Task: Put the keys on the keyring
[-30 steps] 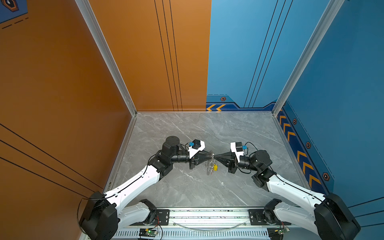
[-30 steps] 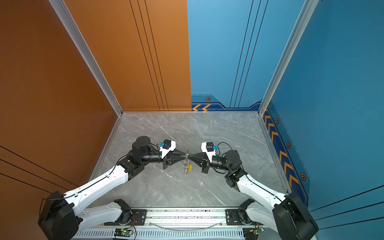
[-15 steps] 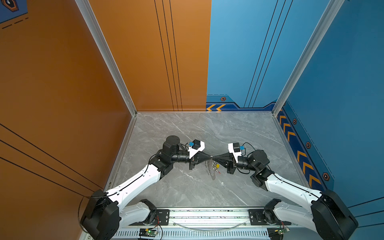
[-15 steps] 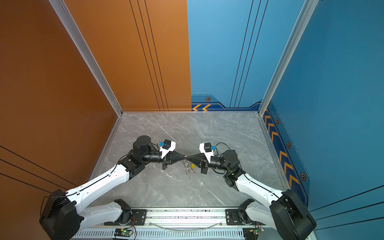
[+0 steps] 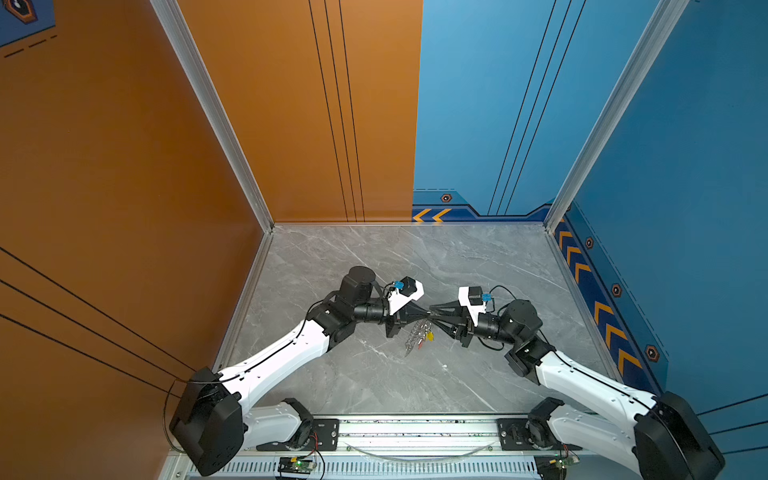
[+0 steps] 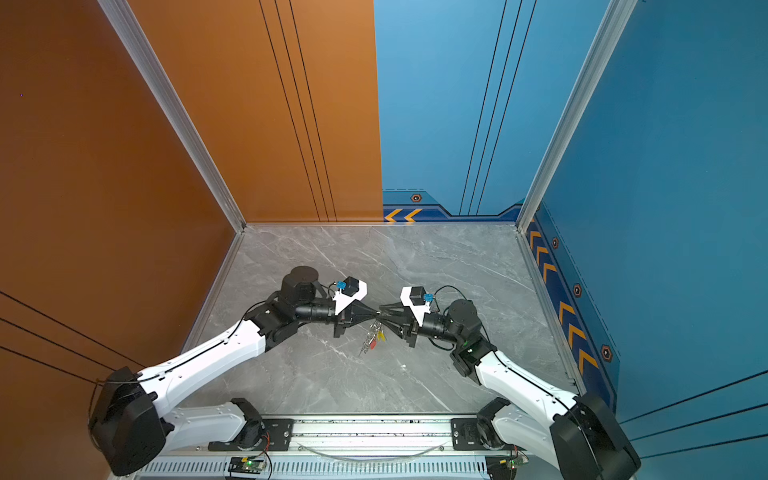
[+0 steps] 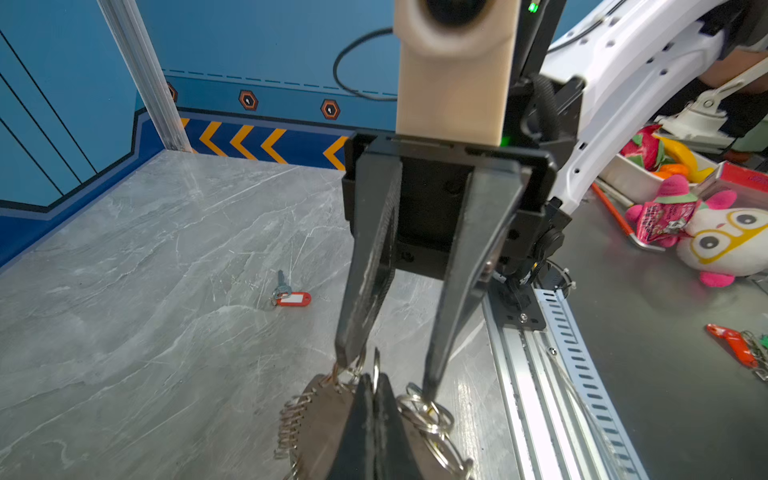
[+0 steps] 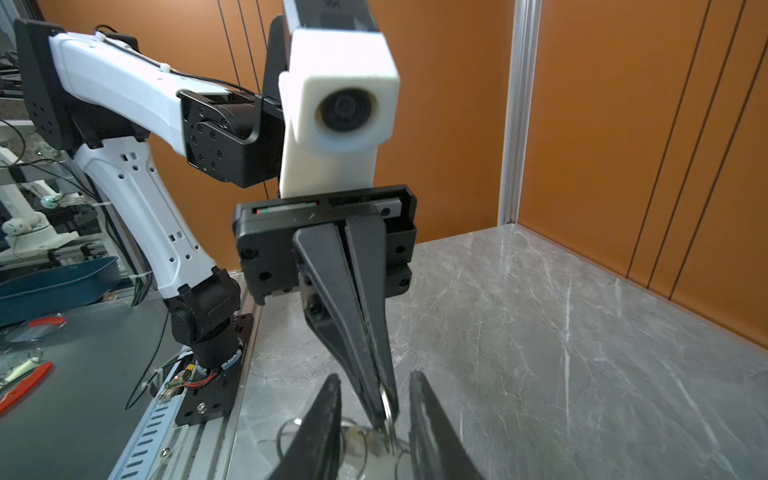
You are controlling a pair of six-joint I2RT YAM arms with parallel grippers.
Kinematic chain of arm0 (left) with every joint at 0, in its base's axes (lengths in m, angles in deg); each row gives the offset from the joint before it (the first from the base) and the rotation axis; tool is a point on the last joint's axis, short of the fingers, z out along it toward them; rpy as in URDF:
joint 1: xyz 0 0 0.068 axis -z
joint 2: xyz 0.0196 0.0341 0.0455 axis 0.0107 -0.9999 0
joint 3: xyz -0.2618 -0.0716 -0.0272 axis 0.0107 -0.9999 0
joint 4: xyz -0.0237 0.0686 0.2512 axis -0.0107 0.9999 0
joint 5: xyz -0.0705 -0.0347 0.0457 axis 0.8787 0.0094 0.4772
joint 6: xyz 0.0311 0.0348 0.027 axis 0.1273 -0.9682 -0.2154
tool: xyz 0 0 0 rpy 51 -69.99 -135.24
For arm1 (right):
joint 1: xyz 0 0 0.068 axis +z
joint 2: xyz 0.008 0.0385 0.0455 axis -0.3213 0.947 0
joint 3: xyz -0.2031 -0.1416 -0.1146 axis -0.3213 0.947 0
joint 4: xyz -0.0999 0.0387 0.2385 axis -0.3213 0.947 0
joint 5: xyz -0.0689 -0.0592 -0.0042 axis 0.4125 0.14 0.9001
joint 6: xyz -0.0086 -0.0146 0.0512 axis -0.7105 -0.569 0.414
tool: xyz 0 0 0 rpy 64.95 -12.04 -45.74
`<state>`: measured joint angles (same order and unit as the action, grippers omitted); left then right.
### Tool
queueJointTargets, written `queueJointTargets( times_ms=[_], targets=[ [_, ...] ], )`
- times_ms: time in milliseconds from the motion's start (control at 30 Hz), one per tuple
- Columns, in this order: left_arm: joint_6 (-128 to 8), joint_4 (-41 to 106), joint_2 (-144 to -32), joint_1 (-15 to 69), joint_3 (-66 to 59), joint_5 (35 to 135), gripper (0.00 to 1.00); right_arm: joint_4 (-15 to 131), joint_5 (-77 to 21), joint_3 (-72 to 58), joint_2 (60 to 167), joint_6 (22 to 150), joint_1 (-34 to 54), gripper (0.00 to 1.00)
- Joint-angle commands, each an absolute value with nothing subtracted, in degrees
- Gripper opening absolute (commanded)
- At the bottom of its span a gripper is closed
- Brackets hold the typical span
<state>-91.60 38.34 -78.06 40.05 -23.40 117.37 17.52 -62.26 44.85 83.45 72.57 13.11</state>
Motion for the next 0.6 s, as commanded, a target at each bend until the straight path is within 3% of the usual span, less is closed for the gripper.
queueJointTargets(
  times_ms=[0,167,267,567],
  targets=[
    [-99.0,54.6,-80.3,43.3,-15.3,105.6,0.00,29.6,-56.5,45.9,77.0,62.9,11.3,0.42],
    [-104.0,69.3,-86.1,46.5,-3.3,95.1,0.00,23.4,-52.8,51.1,71.7,65.1,8.6,0.50],
    [-105.9,76.6,-89.4,47.2,3.4,91.6,0.00,19.4,-53.1,52.4,72.2,67.9,7.5,0.50],
    [-108.9,88.3,-94.8,47.5,13.9,91.8,0.00,14.2,-62.7,51.0,79.3,72.6,7.5,0.37]
  ],
)
